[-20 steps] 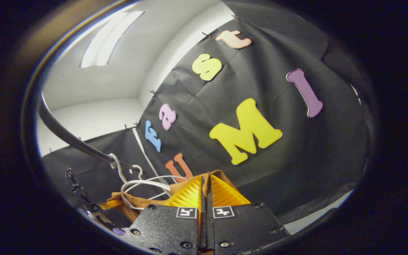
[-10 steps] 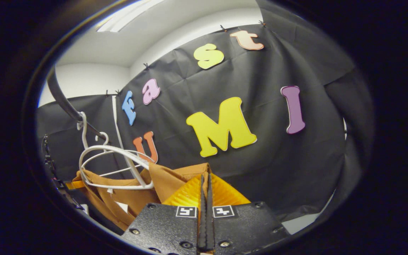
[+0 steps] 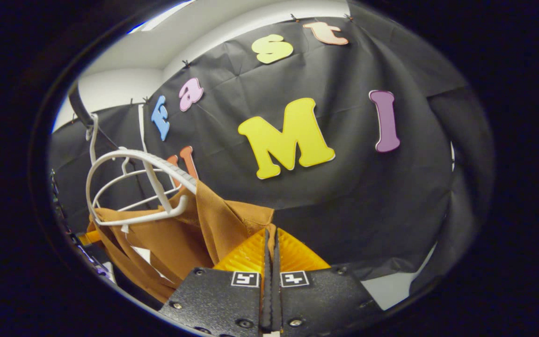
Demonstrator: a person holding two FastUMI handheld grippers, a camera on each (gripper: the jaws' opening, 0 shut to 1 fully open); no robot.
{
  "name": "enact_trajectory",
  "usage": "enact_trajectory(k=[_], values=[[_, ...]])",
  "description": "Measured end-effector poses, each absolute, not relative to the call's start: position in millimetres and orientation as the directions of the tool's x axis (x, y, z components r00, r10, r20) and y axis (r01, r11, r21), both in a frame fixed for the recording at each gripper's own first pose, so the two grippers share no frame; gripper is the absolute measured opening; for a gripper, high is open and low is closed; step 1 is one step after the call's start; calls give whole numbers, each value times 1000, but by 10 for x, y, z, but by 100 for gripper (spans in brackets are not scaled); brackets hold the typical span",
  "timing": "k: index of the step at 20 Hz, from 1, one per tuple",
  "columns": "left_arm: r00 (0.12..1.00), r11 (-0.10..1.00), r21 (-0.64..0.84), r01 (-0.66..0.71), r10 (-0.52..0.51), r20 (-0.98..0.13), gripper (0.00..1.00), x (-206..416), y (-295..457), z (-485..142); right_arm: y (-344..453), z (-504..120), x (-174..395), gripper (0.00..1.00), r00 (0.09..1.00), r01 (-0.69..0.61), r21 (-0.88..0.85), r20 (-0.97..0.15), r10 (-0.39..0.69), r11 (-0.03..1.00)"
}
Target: Grasp the clothes on the hanger with both hands and then place them into the laundry hamper below.
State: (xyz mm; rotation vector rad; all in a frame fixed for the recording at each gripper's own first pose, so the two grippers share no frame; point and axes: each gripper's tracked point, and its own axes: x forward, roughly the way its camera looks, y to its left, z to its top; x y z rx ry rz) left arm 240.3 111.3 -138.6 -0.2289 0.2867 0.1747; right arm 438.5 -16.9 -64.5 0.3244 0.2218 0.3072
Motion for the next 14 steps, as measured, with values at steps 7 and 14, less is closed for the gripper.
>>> enact_trajectory(k=[7, 14], values=[[935, 957, -214, -193, 113, -337, 0, 2431, 1117, -1490, -142, -863, 4457, 4, 913, -239, 357, -233, 335, 903], [877, 957, -231, -174, 44, -478, 6, 2059, 742, -2301, 115, -1229, 4143, 3, 871, -281, 468, -243, 428, 838]])
